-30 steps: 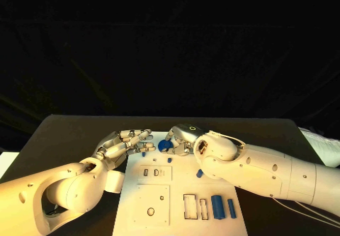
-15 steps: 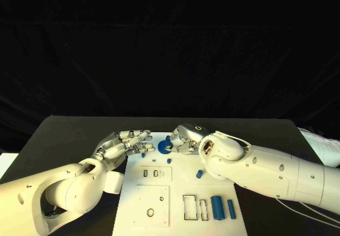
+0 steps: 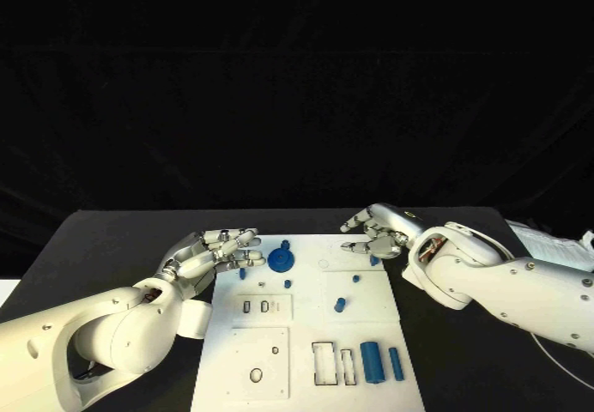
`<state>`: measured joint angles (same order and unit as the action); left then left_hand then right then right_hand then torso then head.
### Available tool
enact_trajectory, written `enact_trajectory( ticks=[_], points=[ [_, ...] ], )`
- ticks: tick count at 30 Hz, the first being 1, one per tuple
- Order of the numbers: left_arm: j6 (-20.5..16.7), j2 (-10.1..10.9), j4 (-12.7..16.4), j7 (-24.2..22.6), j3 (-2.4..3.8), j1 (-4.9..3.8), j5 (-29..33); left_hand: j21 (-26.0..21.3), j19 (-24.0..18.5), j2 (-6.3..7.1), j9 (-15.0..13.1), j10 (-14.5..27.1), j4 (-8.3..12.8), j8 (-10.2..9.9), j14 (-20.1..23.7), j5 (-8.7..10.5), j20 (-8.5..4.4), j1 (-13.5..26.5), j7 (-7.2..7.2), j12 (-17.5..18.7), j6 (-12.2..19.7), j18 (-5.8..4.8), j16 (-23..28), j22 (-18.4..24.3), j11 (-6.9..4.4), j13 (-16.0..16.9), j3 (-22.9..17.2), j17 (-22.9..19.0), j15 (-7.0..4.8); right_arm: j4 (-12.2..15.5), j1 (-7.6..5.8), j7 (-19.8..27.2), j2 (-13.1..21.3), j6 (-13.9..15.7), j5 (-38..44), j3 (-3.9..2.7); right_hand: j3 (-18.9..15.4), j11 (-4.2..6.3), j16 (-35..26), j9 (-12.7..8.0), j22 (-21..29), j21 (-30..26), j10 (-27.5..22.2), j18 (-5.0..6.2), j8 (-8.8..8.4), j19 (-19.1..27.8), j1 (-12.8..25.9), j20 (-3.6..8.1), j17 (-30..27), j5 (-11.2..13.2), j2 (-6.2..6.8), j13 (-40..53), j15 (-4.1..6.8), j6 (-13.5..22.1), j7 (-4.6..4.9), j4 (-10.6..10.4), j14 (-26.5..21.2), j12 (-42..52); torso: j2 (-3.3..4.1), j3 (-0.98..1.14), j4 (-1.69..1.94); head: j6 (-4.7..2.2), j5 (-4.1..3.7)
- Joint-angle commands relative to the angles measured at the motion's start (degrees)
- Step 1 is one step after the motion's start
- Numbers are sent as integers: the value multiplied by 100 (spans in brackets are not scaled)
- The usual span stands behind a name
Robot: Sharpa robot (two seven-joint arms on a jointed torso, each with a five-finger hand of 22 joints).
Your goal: Assemble the parts on the task board
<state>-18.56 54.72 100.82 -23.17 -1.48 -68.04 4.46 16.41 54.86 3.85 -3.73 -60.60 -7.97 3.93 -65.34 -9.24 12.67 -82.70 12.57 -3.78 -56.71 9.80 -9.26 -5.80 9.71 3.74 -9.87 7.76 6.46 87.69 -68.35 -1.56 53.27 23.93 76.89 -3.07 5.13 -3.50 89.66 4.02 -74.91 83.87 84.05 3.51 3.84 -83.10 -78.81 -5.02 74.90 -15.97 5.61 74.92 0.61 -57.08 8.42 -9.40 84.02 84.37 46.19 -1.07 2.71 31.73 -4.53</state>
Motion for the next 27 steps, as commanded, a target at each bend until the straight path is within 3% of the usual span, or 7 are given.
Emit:
enact_trajectory(
  ticks=[1, 4, 7, 9, 14, 18, 27],
  points=[
    [131, -28, -17, -39, -1, -2, 8, -31, 18, 31, 4, 30, 21, -25, 7, 19, 11, -4, 11, 13, 30, 65, 26, 9, -10, -5, -2, 5, 15, -53, 17, 822, 156, -336, -892, -4, -3, 15, -14, 1, -90, -7, 307, -51, 5, -1, -108, -18, 1408, 16, 22, 1081, 21, -31, -3, 103, 575, -40, -20, 47, -75, 3, -27],
    [142, -46, -42, -39, -6, 1, 8, -31, 18, 31, 4, 30, 21, -25, 7, 19, 11, -4, 11, 13, 30, 65, 26, 9, -10, -5, -2, 5, 15, -143, 33, 921, 334, -359, -997, -4, -13, 14, -17, -1, -89, -8, 304, -50, -1, 0, -149, -17, 1403, 34, 42, 1077, 21, -29, -2, 156, 574, -47, -26, 70, -95, 0, -29],
    [148, -59, -66, -39, -9, 3, 8, -31, 18, 30, 4, 30, 22, -25, 7, 19, 12, -5, 11, 13, 30, 65, 27, 9, -10, -5, -3, 5, 15, -247, 61, 965, 448, -367, -1044, -4, -25, 14, -18, -3, -81, -11, 301, -49, -4, 5, -166, -17, 1400, 42, 60, 1073, 21, -26, -2, 185, 573, -54, -30, 79, -99, 5, -33],
    [150, -63, -78, -39, -11, 4, 9, -32, 18, 29, 4, 30, 23, -24, 7, 20, 12, -6, 10, 12, 30, 65, 28, 10, -10, -4, -4, 6, 15, -306, 100, 981, 490, -369, -1057, -3, -26, 13, -19, -3, -81, -11, 300, -49, -4, 5, -167, -17, 1400, 43, 62, 1072, 21, -26, -2, 187, 573, -55, -25, 71, -99, 12, -38],
    [150, -68, -105, -39, -14, 7, 9, -32, 18, 29, 4, 30, 23, -24, 7, 20, 12, -6, 10, 12, 30, 65, 28, 10, -10, -4, -4, 6, 15, -448, 206, 997, 486, -374, -1046, -3, -37, 13, -22, -5, -72, -16, 294, -47, -8, 9, -173, -17, 1391, 52, 75, 1063, 21, -21, -1, 204, 571, -69, -19, 72, -90, 32, -24],
    [153, -72, -115, -39, -16, 9, 9, -32, 18, 29, 4, 30, 23, -24, 7, 20, 12, -6, 10, 12, 30, 65, 28, 10, -10, -4, -4, 6, 15, -531, 271, 995, 442, -370, -1013, -3, -37, 13, -22, -5, -72, -16, 294, -47, -8, 9, -173, -17, 1391, 52, 75, 1063, 21, -21, -1, 204, 571, -69, -24, 54, -78, 54, -28],
    [152, -73, -131, -37, -19, 12, 9, -32, 18, 29, 4, 30, 23, -24, 7, 20, 12, -6, 10, 12, 30, 65, 28, 10, -10, -4, -4, 6, 15, -706, 387, 992, 306, -381, -963, -3, -39, 12, -22, -5, -71, -16, 296, -47, -8, 10, -173, -17, 1393, 55, 77, 1066, 21, -20, 0, 207, 572, -64, -31, 48, -85, 87, 13]
  ],
)
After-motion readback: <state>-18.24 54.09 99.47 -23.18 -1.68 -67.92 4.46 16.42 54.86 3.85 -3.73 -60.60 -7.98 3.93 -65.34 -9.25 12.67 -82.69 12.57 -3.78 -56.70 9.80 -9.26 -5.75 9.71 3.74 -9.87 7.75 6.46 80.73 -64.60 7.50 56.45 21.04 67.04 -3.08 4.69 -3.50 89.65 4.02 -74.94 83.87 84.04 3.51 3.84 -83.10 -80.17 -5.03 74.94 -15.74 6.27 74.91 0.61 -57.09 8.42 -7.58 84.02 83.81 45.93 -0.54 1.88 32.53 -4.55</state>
